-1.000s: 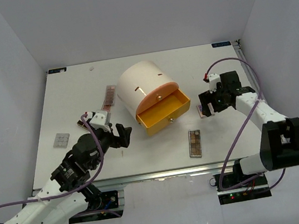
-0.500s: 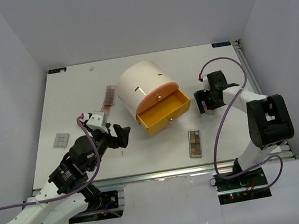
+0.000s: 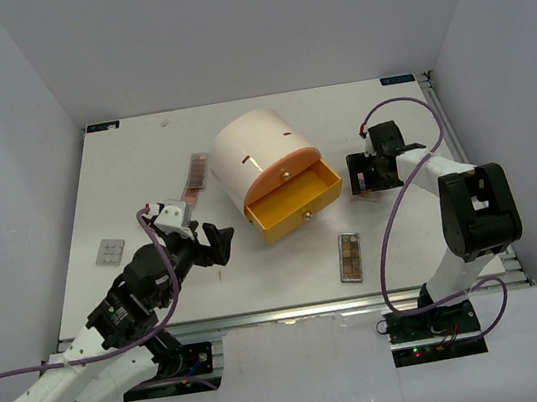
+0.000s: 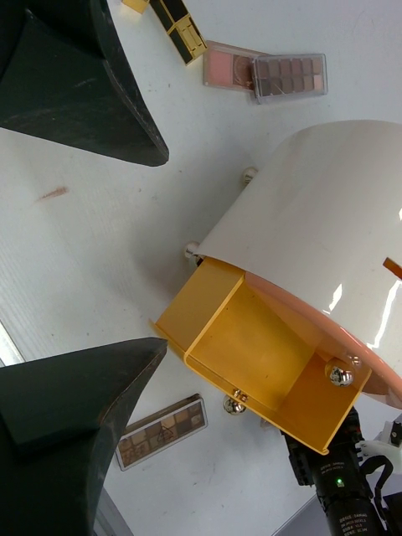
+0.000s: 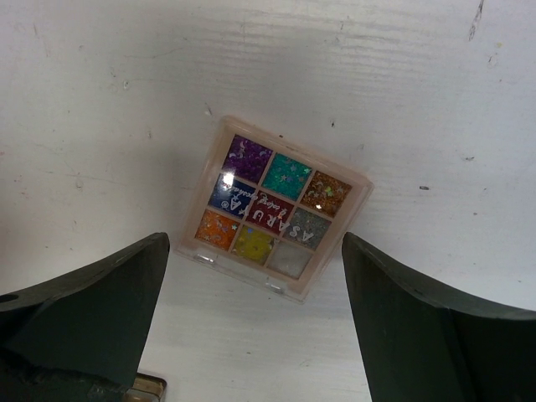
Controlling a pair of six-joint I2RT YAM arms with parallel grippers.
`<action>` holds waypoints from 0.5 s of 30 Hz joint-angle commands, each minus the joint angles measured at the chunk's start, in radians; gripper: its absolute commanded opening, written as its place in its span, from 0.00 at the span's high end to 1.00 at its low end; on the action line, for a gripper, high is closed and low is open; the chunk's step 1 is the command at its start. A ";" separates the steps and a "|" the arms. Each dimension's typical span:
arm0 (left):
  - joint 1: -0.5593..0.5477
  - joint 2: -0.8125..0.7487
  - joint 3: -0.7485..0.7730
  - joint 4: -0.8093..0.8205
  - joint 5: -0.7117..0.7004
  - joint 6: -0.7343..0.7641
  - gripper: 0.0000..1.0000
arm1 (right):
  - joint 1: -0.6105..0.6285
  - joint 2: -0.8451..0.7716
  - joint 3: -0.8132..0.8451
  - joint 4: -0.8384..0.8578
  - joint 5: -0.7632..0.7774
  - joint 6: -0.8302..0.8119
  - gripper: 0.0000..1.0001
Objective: Organize the makeup
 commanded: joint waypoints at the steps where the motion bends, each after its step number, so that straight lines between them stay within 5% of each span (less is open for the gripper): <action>1: 0.003 -0.005 -0.010 0.008 -0.018 -0.005 0.05 | 0.005 0.029 0.054 -0.028 0.019 0.072 0.10; 15: 0.003 0.005 -0.011 0.007 -0.030 -0.005 0.05 | 0.005 0.106 0.062 -0.015 0.126 0.087 0.05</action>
